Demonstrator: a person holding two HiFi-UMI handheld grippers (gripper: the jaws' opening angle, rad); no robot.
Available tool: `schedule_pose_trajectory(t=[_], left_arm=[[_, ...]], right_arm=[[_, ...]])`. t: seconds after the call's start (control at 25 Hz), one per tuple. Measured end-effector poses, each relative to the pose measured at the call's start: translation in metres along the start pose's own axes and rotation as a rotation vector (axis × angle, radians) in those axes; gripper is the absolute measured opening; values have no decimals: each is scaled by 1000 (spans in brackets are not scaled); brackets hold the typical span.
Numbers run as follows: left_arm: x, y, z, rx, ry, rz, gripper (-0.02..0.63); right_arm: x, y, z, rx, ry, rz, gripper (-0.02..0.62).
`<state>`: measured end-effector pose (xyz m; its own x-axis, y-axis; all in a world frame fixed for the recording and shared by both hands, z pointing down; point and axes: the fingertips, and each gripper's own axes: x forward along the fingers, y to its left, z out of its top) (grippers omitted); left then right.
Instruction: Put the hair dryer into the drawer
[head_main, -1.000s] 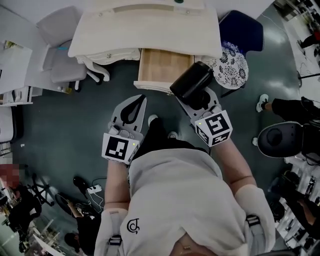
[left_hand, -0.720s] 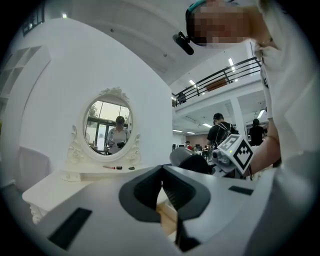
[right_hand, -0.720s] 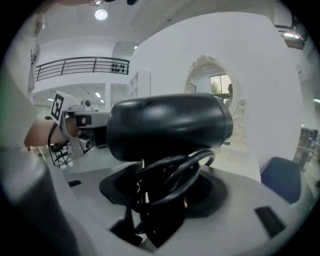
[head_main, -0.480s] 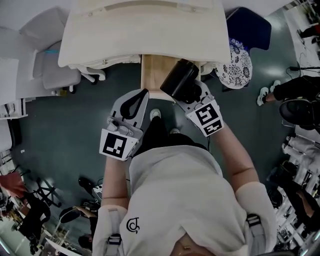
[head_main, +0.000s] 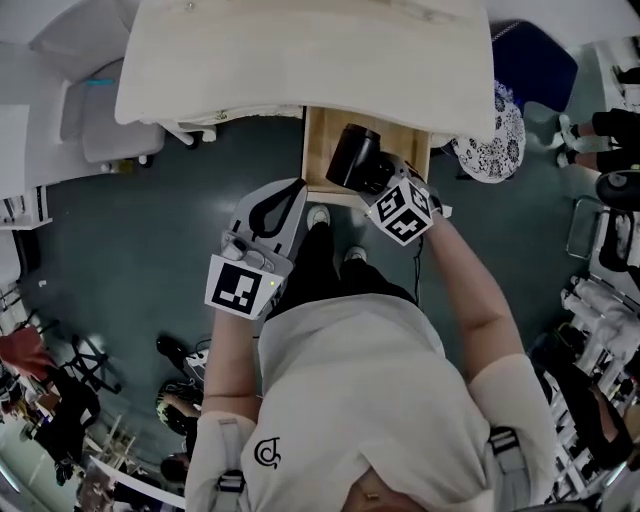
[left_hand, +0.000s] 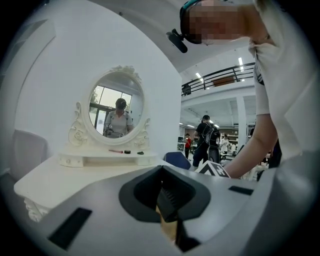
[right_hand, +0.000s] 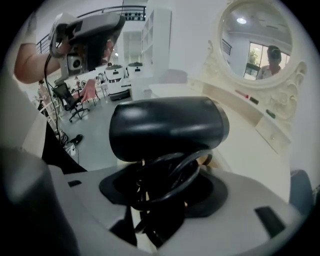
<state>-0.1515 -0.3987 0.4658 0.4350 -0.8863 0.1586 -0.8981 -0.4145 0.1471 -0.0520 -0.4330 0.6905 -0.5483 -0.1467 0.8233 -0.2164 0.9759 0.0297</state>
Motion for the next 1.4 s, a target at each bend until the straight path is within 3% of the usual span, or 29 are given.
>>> schedule_pose_trajectory(t=[0.4,0.68,1.08,1.24,1.4], left_arm=[[5,36,-34,-61,57,9,14],[5,41,-45,-83,92,-3,14],[4,45,-57,-96,125,12,14],[7,50,-55,-102,113,0,14],[9,52,-51,-98,108,-21,14]], right_arm=[[85,-12,-38,12,233,102,259],[115,-9,-66,-9,338,149,259],[119,-4,-77,44,339,184,272],[115,-1,-65,70,327,204,371],[101,-3,-45,60,307,186,354]])
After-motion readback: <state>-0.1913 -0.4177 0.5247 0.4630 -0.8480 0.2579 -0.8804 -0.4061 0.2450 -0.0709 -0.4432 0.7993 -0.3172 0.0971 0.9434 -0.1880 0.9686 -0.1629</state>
